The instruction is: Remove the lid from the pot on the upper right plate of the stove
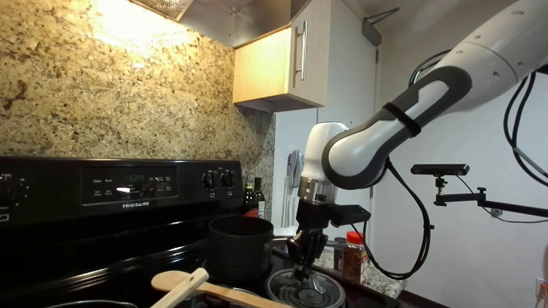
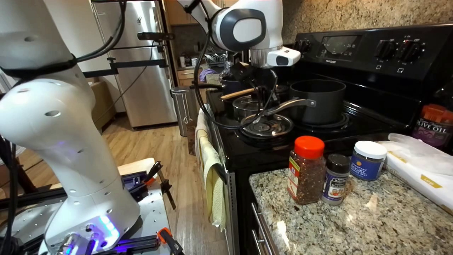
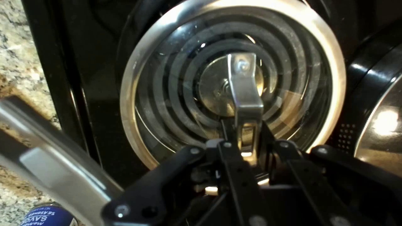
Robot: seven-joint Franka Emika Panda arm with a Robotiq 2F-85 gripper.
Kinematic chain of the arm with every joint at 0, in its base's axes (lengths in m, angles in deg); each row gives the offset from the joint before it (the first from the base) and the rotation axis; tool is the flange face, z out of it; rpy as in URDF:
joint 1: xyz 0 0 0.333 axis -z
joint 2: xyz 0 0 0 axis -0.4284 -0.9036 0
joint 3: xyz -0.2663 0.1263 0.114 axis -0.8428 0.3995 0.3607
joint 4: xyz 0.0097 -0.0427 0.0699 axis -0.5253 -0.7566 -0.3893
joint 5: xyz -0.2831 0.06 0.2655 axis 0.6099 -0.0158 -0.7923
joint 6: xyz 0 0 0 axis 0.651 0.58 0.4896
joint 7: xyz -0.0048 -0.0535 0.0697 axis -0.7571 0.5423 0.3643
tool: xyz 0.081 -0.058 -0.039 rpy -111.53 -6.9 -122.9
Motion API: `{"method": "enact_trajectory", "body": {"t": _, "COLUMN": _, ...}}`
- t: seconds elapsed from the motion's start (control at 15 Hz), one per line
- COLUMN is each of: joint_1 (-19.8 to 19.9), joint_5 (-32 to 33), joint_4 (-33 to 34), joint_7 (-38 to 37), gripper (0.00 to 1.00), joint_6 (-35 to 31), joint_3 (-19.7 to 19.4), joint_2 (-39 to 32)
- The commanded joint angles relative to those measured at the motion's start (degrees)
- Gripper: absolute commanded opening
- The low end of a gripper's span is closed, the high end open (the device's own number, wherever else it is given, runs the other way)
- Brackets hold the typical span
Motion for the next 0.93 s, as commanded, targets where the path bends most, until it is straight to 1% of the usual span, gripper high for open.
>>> {"method": "enact_trajectory", "body": {"t": 0.0, "joint_1": 0.94, "joint_5": -1.96, "joint_4": 1.43, "joint_7": 1.84, "gripper": 0.1, "joint_6": 0.16, "joint_3": 0.33, "joint_2": -1.11}}
{"method": "enact_trajectory", "body": {"t": 0.2, "joint_1": 0.89, "joint_5": -1.8, "joint_4": 1.44, "joint_7": 1.59, "gripper": 0.1, "joint_6": 0.42, "joint_3": 0.4, "joint_2": -1.25}}
{"method": "enact_trajectory", "body": {"t": 0.27, "joint_1": 0.89, "joint_5": -1.72, "joint_4": 1.43, "joint_7": 1.49, "gripper": 0.14, "joint_6": 0.46, "joint_3": 0.42, "joint_2": -1.26}}
{"method": "enact_trajectory", "body": {"t": 0.33, "joint_1": 0.92, "joint_5": -1.36, "joint_4": 1.37, "joint_7": 0.67, "gripper": 0.45, "joint_6": 0.35, "joint_3": 0.44, "joint_2": -1.19}}
{"method": "enact_trajectory", "body": {"t": 0.4, "joint_1": 0.88, "joint_5": -1.68, "joint_4": 1.36, "joint_7": 0.98, "gripper": 0.47, "joint_6": 0.47, "joint_3": 0.45, "joint_2": -1.09}}
{"method": "enact_trajectory", "body": {"t": 0.53, "joint_1": 0.81, "joint_5": -1.66, "joint_4": 1.51, "joint_7": 0.81, "gripper": 0.58, "joint_6": 0.42, "joint_3": 0.53, "joint_2": -0.67}}
{"method": "enact_trajectory", "body": {"t": 0.87, "joint_1": 0.58, "joint_5": -0.56, "joint_4": 2.15, "joint_7": -0.29, "gripper": 0.91, "joint_6": 1.41, "joint_3": 0.94, "joint_2": 1.12}}
